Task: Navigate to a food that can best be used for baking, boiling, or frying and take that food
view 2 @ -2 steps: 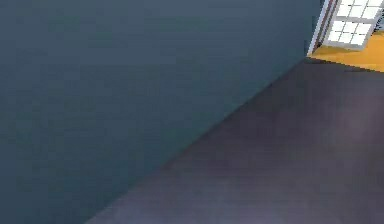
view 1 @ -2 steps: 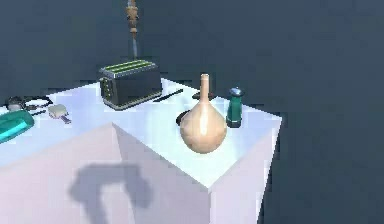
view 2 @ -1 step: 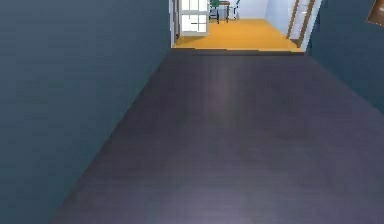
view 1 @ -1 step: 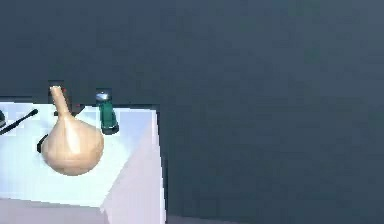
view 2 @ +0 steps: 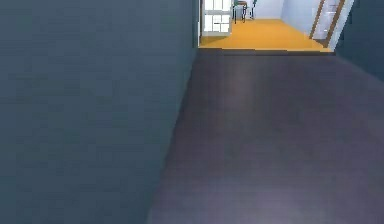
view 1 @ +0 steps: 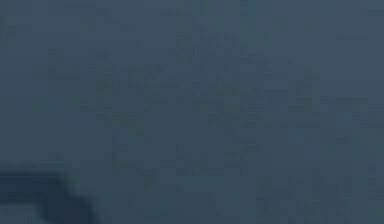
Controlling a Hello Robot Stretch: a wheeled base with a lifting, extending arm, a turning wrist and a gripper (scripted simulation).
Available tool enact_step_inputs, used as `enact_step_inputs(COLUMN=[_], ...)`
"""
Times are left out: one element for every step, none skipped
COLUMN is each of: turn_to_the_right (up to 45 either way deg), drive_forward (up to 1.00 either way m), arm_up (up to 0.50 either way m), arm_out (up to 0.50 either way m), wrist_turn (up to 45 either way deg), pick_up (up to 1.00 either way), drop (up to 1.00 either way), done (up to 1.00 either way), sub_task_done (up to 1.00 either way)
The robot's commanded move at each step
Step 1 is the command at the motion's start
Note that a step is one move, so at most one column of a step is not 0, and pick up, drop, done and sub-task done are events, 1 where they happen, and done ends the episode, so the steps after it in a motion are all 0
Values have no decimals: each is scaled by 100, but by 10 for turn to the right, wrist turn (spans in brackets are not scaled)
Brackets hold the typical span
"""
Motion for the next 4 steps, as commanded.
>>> enact_step_inputs(turn_to_the_right=[-450,-450,-450,-390], drive_forward=[0,0,0,0], arm_up=[0,0,0,0], arm_out=[0,0,0,0], wrist_turn=[0,0,0,0], pick_up=[0,0,0,0], drop=[0,0,0,0], done=[0,0,0,0], sub_task_done=[0,0,0,0])
